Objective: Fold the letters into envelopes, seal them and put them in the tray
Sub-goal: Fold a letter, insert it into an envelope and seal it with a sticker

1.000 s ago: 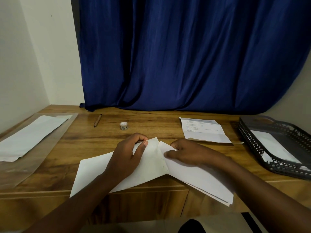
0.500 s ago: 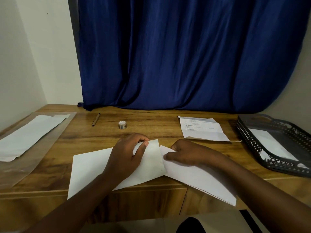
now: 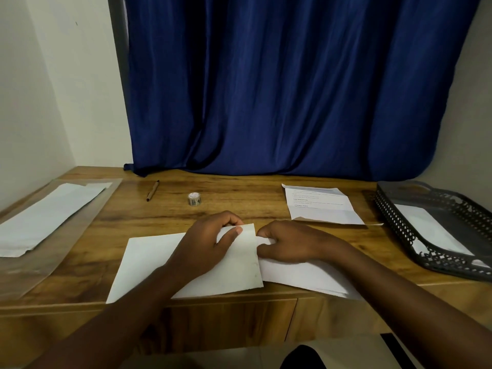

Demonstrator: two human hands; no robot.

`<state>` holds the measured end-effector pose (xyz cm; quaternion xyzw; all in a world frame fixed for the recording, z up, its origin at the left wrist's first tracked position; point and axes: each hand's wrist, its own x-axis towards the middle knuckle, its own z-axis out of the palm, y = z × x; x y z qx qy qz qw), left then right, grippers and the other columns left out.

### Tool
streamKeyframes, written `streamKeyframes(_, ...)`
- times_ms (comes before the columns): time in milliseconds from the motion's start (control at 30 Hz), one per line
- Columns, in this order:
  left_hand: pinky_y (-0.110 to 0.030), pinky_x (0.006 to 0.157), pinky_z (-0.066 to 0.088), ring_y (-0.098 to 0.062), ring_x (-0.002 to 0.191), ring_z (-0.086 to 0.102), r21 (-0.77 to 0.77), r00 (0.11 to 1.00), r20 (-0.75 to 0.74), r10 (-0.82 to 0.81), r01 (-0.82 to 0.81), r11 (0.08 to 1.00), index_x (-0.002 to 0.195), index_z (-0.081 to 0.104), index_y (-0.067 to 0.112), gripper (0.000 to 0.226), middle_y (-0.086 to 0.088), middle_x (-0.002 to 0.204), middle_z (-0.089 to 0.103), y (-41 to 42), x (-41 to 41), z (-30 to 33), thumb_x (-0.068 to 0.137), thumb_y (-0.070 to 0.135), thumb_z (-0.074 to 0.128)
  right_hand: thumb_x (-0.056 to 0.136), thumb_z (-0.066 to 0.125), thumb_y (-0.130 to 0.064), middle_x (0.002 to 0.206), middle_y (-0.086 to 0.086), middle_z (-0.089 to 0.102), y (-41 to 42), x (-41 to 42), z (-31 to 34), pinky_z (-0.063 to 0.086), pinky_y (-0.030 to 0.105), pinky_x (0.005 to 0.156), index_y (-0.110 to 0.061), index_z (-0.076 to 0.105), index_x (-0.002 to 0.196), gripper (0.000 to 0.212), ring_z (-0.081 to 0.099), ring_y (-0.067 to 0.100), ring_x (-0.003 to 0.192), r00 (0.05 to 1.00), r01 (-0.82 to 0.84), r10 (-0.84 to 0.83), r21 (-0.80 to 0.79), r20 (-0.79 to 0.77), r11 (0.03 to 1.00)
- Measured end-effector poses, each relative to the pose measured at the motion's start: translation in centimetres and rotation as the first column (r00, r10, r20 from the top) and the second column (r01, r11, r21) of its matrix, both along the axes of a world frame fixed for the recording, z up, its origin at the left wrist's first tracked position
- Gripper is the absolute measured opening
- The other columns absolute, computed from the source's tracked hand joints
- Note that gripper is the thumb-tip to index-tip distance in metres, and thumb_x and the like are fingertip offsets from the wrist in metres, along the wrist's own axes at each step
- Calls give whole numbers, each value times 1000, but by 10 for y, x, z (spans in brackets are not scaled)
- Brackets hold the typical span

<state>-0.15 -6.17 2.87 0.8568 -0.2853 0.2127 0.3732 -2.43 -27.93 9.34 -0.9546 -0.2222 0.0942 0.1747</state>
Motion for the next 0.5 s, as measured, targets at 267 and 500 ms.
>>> streamKeyframes(267, -20, 82, 51, 5, 100, 60, 12, 985, -175, -12, 15, 1000, 108, 65, 39, 21, 28, 101, 66, 7, 10, 1, 90, 32, 75, 83, 77, -39, 103, -6, 66, -3, 15, -10, 57, 42, 74, -34, 54, 112, 38, 63, 16, 88, 997, 31, -35, 47, 69, 998)
streamKeyframes(500, -21, 84, 52, 5, 99, 60, 11, 967, -254, -12, 15, 1000, 106, 65, 42, 24, 26, 104, 67, 15, 18, 11, 90, 28, 76, 80, 81, -50, 96, -7, 73, -15, 31, -19, 58, 37, 80, -30, 68, 107, 35, 68, 13, 87, 988, 150, -152, 239, -11, 959)
